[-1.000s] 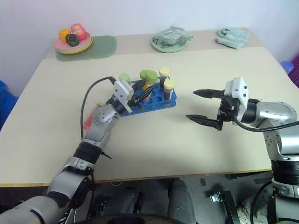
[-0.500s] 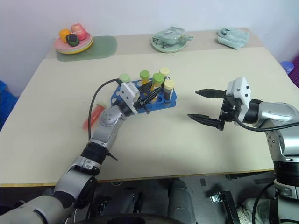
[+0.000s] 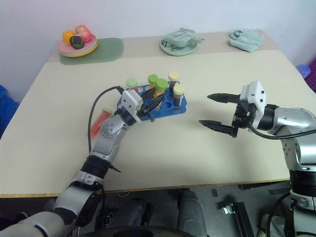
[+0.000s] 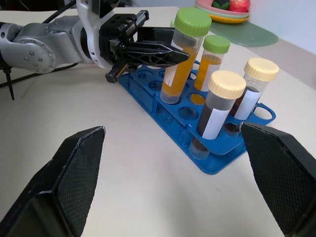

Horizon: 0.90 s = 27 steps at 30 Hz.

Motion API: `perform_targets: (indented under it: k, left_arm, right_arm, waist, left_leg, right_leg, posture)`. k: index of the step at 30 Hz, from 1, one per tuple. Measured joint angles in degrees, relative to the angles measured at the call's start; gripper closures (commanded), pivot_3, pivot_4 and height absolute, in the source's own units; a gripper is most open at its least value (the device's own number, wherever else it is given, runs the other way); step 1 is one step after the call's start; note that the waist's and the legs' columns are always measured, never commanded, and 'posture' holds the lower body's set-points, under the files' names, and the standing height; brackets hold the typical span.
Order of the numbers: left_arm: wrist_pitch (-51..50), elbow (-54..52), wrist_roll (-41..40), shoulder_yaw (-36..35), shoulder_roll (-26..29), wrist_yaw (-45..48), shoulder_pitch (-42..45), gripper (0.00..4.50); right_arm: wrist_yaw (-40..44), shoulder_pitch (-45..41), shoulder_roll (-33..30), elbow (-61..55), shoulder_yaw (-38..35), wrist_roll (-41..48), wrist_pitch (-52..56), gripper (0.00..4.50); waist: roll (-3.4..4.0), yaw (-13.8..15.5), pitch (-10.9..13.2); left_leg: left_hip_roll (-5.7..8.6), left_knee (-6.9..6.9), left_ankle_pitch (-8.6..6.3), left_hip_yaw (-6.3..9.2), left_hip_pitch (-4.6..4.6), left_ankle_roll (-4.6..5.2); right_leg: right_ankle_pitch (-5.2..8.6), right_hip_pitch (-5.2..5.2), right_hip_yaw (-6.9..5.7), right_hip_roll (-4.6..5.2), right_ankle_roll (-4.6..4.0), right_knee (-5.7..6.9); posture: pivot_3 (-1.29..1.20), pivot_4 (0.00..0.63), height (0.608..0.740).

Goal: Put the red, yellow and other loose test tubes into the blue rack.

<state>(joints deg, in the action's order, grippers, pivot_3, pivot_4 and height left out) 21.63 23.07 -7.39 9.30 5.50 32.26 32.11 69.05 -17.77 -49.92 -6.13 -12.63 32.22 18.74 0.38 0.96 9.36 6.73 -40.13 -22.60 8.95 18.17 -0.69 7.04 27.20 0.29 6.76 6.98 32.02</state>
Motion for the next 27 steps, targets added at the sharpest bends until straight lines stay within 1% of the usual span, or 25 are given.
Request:
perform_targets:
  k: [7, 15, 17, 18, 19, 22, 23, 27]
  left_arm:
    - [-2.1, 0.6, -0.8, -1.1, -1.6, 0.1, -0.1, 3.69]
    - [-2.9, 1.6, -1.5, -1.8, -1.9, 0.4, -0.1, 3.69]
    - [-3.4, 1.6, -2.0, -2.0, -1.9, 0.7, -0.1, 2.74]
    - [-3.9, 1.6, -2.5, -2.3, -2.0, 1.0, -0.2, 2.44]
    - [-4.3, 1.4, -3.1, -2.4, -1.9, 1.4, -0.3, 1.86]
    - [-5.2, 0.5, -3.4, -2.5, -1.8, 1.5, -0.9, 0.36]
    - [-5.7, -0.3, -3.4, -2.5, -1.6, 1.6, -1.1, 0.04]
    - [-9.0, -6.6, -4.6, -3.4, 0.2, 2.2, -2.8, 0.04]
  right_arm:
    - [0.0, 0.0, 0.0, 0.0, 0.0, 0.0, -0.3, 0.00]
    - [-0.1, 0.0, -0.4, 0.0, 0.0, 0.0, -0.3, 0.00]
    - [-0.1, 0.0, -0.4, 0.0, 0.0, 0.0, -0.4, 0.00]
    - [-0.1, 0.0, -0.4, 0.0, 0.0, 0.0, -0.4, 0.00]
    - [-0.1, -0.1, -0.4, 0.0, 0.0, 0.0, -0.4, 0.00]
    - [-0.1, -0.7, -0.4, 0.0, 0.0, -0.1, -0.5, 0.00]
    - [-0.1, -0.9, -0.4, 0.1, 0.0, -0.1, -0.6, 0.00]
    - [-0.1, -1.2, -0.4, 1.1, 0.1, -0.5, -1.0, 0.00]
  waist:
    - [0.00, 0.0, 0.0]
    - [0.00, 0.0, 0.0]
    - [0.00, 0.0, 0.0]
    - [0.00, 0.0, 0.0]
    - [0.00, 0.0, 0.0]
    - [0.00, -0.1, 0.0]
    - [0.00, -0.1, 0.0]
    - [0.00, -0.1, 0.0]
  left_leg:
    - [0.00, 0.00, 0.00, 0.00, -0.01, 0.00]
    - [0.00, 0.00, 0.00, 0.00, 0.00, 0.00]
    - [0.00, 0.00, 0.00, 0.00, 0.00, 0.00]
    - [0.00, 0.00, 0.00, 0.00, 0.00, 0.00]
    - [0.00, 0.00, 0.00, 0.00, -0.01, 0.00]
    - [0.00, 0.00, 0.00, 0.00, 0.00, 0.00]
    - [0.00, 0.00, 0.00, 0.00, 0.00, 0.00]
    - [-0.01, 0.00, 0.00, 0.00, -0.01, 0.00]
  right_leg:
    - [0.00, -0.01, 0.00, 0.00, 0.00, 0.00]
    - [0.00, -0.01, 0.00, 0.00, 0.00, 0.00]
    - [0.00, -0.01, 0.00, 0.00, 0.00, 0.00]
    - [0.00, 0.00, 0.00, 0.00, 0.00, 0.01]
    - [0.00, 0.00, 0.00, 0.00, 0.00, 0.01]
    - [0.00, 0.00, 0.00, 0.00, 0.00, 0.01]
    - [0.00, 0.00, 0.00, 0.00, 0.00, 0.01]
    - [0.00, 0.00, 0.00, 0.00, 0.00, 0.02]
  posture:
    - [0.00, 0.150, 0.740]
    - [0.00, 0.150, 0.740]
    - [0.00, 0.150, 0.740]
    - [0.00, 0.150, 0.740]
    - [0.00, 0.150, 0.740]
    - [0.00, 0.150, 0.740]
    - [0.00, 0.150, 0.740]
    - [0.00, 0.150, 0.740]
